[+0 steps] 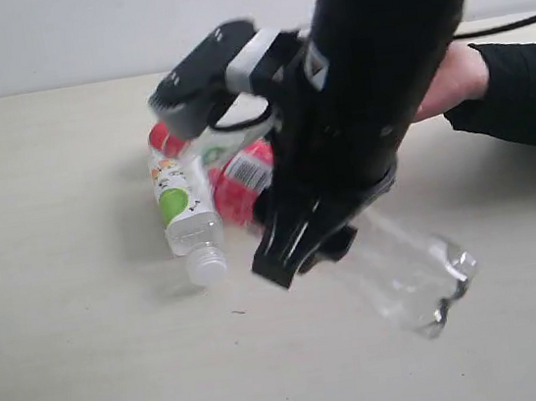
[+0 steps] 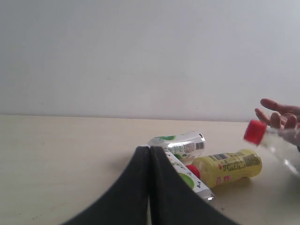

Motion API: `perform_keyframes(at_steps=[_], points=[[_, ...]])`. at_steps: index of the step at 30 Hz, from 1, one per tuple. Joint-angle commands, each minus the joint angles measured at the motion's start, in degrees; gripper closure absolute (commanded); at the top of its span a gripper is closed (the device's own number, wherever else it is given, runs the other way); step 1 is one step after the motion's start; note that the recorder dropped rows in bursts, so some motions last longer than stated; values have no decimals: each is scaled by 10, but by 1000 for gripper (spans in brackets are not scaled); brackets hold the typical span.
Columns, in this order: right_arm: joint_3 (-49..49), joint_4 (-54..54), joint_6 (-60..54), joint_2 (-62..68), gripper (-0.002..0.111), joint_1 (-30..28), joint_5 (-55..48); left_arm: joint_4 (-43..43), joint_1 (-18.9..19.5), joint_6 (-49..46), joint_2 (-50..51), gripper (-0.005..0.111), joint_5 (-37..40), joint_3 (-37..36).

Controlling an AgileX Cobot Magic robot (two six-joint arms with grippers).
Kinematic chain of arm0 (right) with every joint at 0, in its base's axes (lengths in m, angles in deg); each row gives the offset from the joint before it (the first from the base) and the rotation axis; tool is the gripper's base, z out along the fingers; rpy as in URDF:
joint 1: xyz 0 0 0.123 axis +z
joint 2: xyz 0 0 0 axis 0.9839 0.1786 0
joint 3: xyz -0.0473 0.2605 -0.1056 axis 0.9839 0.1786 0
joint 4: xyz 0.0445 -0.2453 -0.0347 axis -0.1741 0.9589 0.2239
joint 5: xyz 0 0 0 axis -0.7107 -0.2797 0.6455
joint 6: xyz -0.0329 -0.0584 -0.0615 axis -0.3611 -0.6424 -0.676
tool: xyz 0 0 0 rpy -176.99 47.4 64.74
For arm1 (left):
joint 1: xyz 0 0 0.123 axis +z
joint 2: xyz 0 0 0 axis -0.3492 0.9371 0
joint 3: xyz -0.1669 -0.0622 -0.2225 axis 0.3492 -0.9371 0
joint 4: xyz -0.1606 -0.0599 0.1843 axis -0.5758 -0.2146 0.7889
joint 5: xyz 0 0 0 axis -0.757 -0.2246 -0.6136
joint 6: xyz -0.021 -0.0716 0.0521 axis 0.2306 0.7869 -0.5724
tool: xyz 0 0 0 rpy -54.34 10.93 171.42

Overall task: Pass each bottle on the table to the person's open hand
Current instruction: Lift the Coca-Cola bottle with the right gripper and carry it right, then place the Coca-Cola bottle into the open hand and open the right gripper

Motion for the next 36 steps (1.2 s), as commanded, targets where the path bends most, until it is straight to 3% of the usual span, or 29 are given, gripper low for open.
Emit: perform_keyframes(at_steps=[1, 8, 18, 36], points=[[-4, 144, 128, -79, 108, -12, -14, 2, 1, 4, -4, 107, 0, 0], [-20, 150, 158, -123, 108, -130, -58, 2, 1, 4, -4, 107, 0, 0], [-32, 35, 110, -87, 108, -254, -64, 2, 1, 4, -4, 107, 0, 0], [-54, 25, 109, 114, 108, -265, 22, 2, 1, 4, -4, 107, 0, 0]])
